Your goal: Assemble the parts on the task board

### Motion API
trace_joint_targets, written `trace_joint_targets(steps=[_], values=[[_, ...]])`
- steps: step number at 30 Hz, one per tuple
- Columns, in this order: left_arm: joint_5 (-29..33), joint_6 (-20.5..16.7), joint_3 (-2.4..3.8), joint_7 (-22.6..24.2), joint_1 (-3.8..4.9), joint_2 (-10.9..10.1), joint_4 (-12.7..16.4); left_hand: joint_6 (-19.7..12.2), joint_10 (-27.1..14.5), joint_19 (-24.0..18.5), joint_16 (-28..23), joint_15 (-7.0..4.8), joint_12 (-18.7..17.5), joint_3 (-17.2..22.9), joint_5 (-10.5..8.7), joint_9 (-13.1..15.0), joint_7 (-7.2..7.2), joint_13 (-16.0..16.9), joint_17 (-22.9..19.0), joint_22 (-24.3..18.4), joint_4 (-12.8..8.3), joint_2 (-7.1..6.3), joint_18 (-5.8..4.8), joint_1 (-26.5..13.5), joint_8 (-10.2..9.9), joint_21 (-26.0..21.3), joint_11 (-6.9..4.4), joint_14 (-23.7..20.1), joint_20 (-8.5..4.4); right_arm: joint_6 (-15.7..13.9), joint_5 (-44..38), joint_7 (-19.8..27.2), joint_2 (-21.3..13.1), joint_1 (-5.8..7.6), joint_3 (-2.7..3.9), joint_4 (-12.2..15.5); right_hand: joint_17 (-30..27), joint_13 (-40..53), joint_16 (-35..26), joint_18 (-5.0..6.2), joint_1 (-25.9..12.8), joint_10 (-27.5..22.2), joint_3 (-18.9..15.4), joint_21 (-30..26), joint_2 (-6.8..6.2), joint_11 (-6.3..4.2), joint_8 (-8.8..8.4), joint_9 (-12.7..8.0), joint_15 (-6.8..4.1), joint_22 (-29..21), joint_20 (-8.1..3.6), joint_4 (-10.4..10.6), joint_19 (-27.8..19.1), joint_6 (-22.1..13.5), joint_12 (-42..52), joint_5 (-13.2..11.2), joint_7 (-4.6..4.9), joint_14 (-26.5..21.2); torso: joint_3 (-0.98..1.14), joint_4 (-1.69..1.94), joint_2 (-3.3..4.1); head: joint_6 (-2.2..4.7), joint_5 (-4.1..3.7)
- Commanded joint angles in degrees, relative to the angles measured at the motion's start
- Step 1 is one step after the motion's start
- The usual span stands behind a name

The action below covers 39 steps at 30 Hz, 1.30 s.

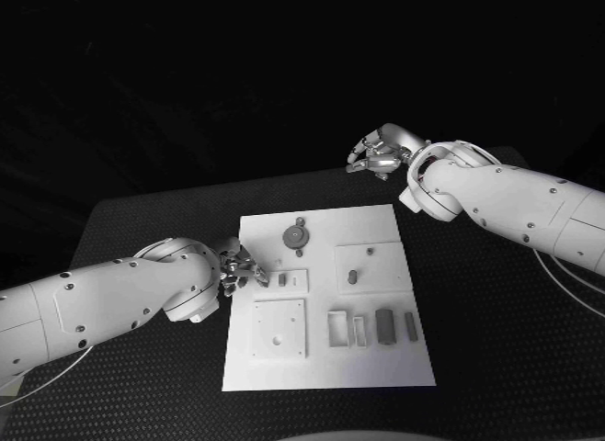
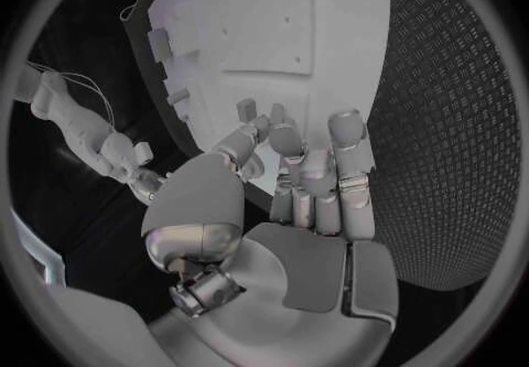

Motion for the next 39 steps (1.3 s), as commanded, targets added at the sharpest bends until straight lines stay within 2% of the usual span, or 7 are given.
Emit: trace_joint_targets(steps=[1, 21, 29, 39], values=[[-0.8, 1.0, -0.06, -0.1, -0.05, 0.3, 0.1, 4.5, 0.3, 0.3, 0.1, -1.08, -0.2, 0.0, -0.55, 17.4, 0.39, -0.1, 0.1, 0.9, 0.4, -0.78, 0.57, -0.3, 3.0, 0.1, 0.09, 0.1, 0.02, 0.6, 0.1, 0.4, 0.0, -0.01, 0.03, 0.1, 0.1, -0.1, -0.2, 1.55, -0.4, -0.1, 0.0, -0.4, 0.05, -0.06, -0.16, 0.1, -0.15, 1.0, -0.47, 0.3, -0.1, 0.2, 0.0, -0.2, 0.59, -0.1, 0.03, 1.16, -0.01, 0.01, -0.04], [-0.8, 0.8, -0.06, 0.0, -0.05, 0.3, 0.0, 4.6, 0.2, 0.2, 0.0, -1.09, -0.2, -0.5, -1.39, 17.7, 0.41, 0.0, 0.2, 0.9, 2.3, -2.94, 0.61, -1.8, 2.2, 0.0, 0.10, 0.1, -0.06, 0.6, 0.1, 0.5, 0.1, -0.01, 0.03, -0.1, 0.1, -0.1, -0.2, 1.55, -0.4, -0.1, 0.0, -0.4, 0.06, -0.06, -0.18, 0.1, -0.15, 1.0, -0.47, 0.3, -0.1, 0.2, 0.0, -0.2, 0.59, -0.1, -0.05, 1.21, 0.03, 0.02, -0.10], [-0.8, 0.9, -0.06, 0.0, -0.05, 0.3, 0.0, 4.8, 0.3, 0.3, 0.0, -1.12, -0.2, -0.7, -1.91, 18.0, 0.38, 0.0, 0.2, 0.9, 3.4, -4.57, 0.64, -2.7, 1.8, -0.1, 0.07, 0.1, -0.10, 0.6, 0.1, 0.5, 0.1, -0.01, 0.03, -0.1, 0.1, -0.1, -0.2, 1.55, -0.4, -0.1, 0.0, -0.4, 0.06, -0.06, -0.18, 0.1, -0.15, 1.1, -0.47, 0.3, -0.1, 0.2, 0.0, -0.2, 0.59, -0.1, -0.04, 1.20, 0.02, 0.01, -0.09], [-0.8, 1.1, -0.06, 0.1, -0.05, 0.2, 0.0, 4.8, 0.3, 0.3, 0.0, -1.14, -0.2, -0.8, -2.08, 18.1, 0.36, 0.1, 0.3, 1.0, 4.0, -5.18, 0.66, -3.1, 1.6, 0.0, 0.05, 0.2, -0.12, 0.6, 0.1, 0.5, 0.1, -0.02, 0.03, -0.1, 0.1, -0.1, -0.2, 1.55, -0.4, -0.1, 0.0, -0.4, 0.07, -0.06, -0.18, 0.1, -0.15, 1.1, -0.48, 0.3, -0.1, 0.2, 0.0, -0.2, 0.58, -0.1, -0.05, 1.22, 0.00, -0.08, -0.15]])
